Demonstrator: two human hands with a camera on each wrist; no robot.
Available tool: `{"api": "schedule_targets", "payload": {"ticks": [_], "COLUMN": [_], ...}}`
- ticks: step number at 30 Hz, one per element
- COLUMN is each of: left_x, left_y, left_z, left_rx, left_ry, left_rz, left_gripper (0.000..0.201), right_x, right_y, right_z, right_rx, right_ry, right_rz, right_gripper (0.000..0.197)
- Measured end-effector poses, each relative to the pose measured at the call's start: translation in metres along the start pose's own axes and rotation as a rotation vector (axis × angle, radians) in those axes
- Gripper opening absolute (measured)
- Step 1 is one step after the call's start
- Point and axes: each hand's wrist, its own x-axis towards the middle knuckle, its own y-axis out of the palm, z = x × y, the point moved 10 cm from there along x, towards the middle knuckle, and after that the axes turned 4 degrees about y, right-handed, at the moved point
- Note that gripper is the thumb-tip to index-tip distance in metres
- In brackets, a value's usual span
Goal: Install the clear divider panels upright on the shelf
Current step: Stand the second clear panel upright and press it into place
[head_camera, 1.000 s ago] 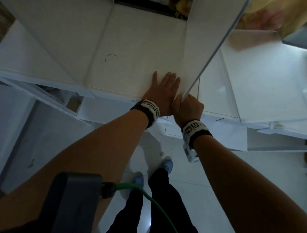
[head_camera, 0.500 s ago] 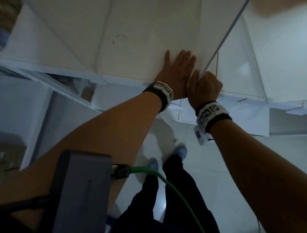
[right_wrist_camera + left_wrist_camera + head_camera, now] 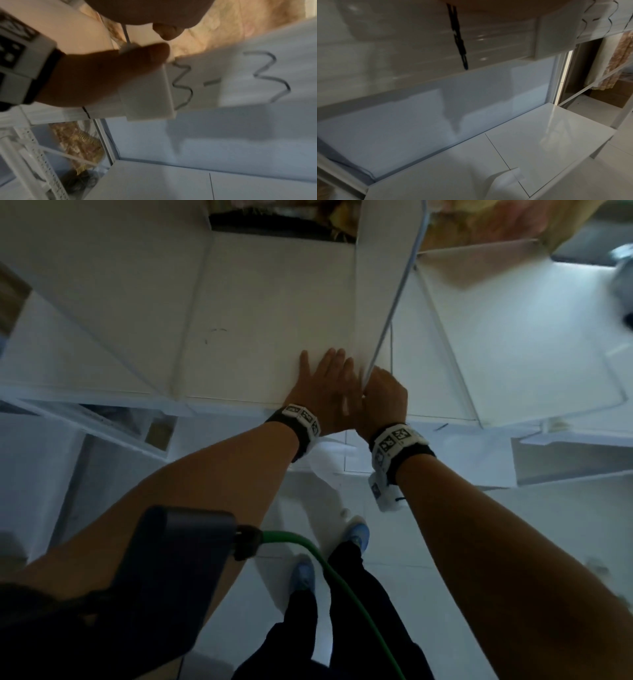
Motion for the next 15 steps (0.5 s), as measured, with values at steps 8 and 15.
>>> {"api": "schedule_targets", "payload": {"ticks": [8,15], "left_x": [-0.002,0.000], "left_y": [0.007,0.001], "left_z": [0.005,0.006], "left_rx": [0.037,0.041], "left_ry": [0.028,0.013], "left_rz": [-0.001,0.005], "left_gripper": [0.095,0.088], "right_x": [0.000,-0.005], "right_y": [0.024,0.015], "right_z": [-0.008,-0.004], "right_rx": [0.083,0.124], "right_ry": [0.151,0.173], "right_rz": [0.019,0.065], "right_gripper": [0.045,0.045]}}
